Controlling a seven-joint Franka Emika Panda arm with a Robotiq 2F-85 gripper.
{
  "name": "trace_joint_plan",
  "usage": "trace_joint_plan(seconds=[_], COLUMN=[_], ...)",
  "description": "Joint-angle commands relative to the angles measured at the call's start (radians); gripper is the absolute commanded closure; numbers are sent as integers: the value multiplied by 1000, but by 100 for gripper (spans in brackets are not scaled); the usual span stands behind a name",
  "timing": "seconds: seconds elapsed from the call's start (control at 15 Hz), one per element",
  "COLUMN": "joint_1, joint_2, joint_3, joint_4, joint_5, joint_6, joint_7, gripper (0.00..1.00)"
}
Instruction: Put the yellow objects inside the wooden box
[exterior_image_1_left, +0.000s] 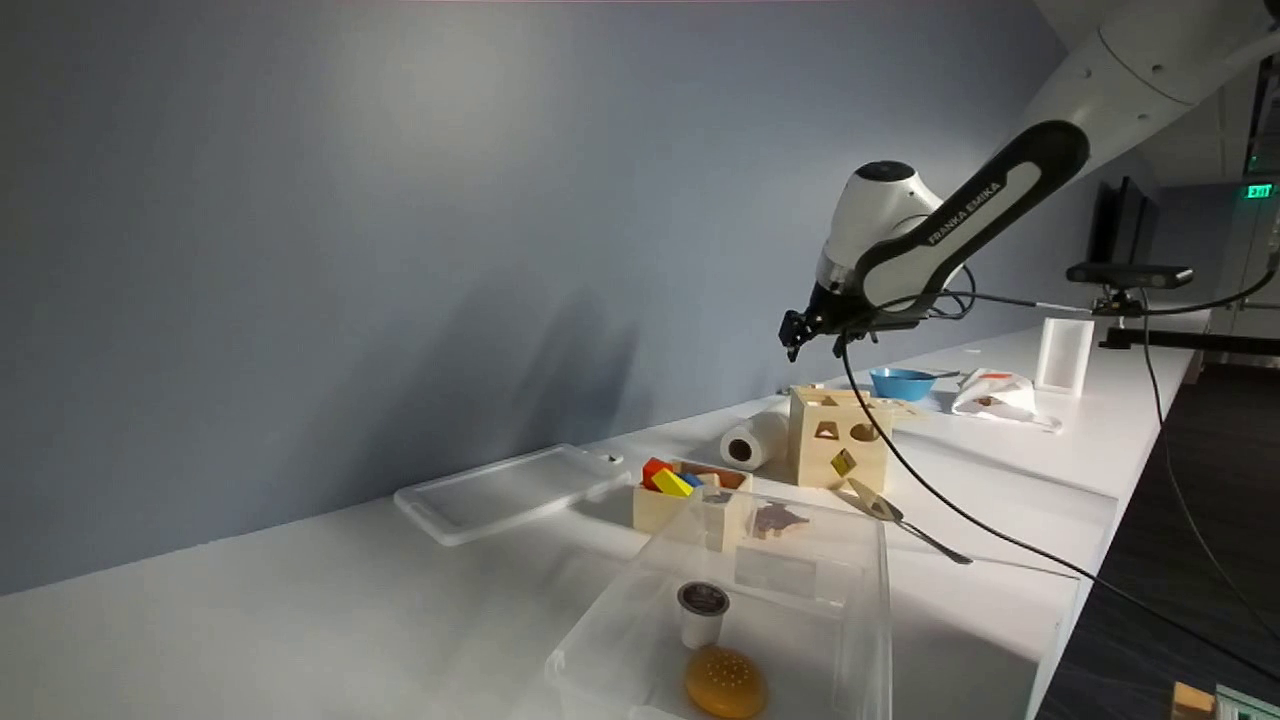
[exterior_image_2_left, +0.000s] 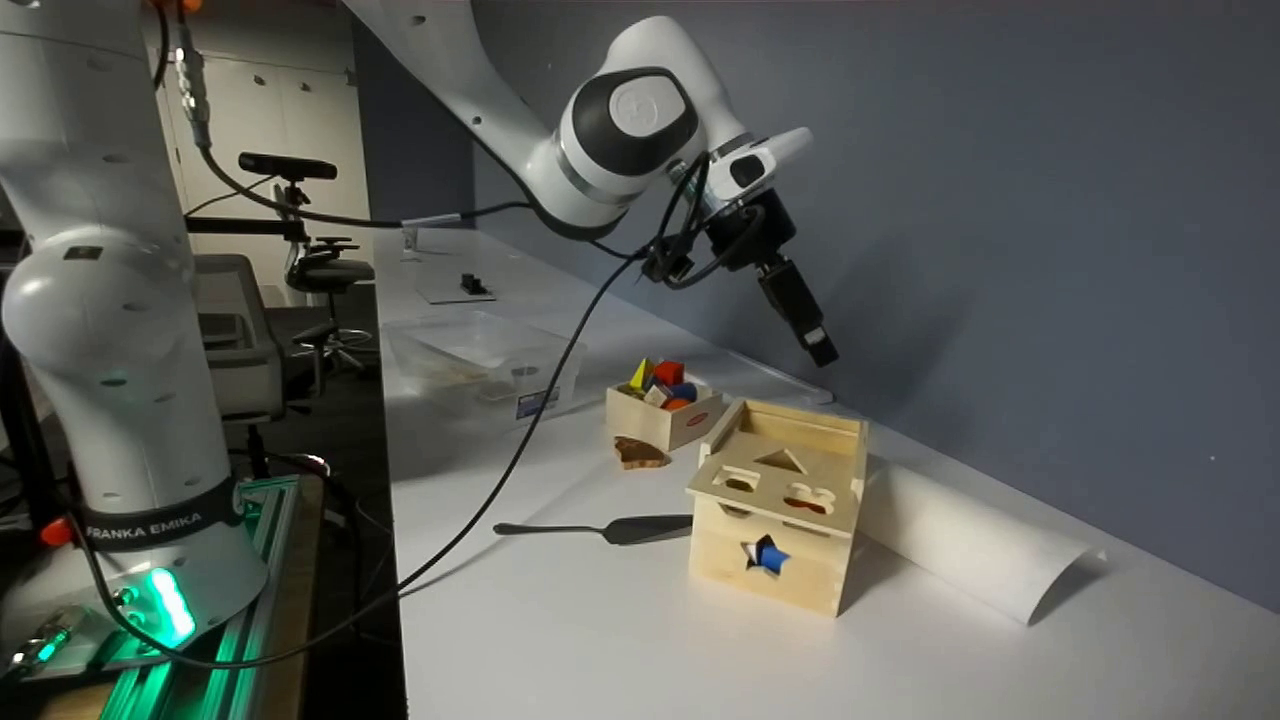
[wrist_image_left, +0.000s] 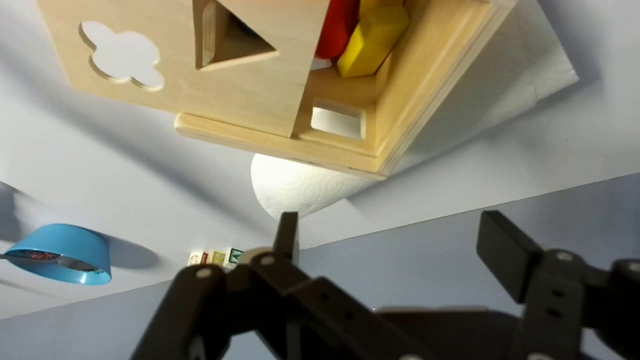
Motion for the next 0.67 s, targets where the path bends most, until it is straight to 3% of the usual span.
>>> trace_joint_plan(seconds=[0.0,0.27,0.47,0.6], joint_1=[-103,-142,-129,-122], joint_2=[-122,-225,-282,-312], joint_3=[175,327,380,399], joint_4=[-85,-140,-150,-153], joint_5=[110,392,583,651], joint_6=[-71,-188,-282,-363], joint_7=[-123,-387,-597,-716], gripper=[0,0,0,0])
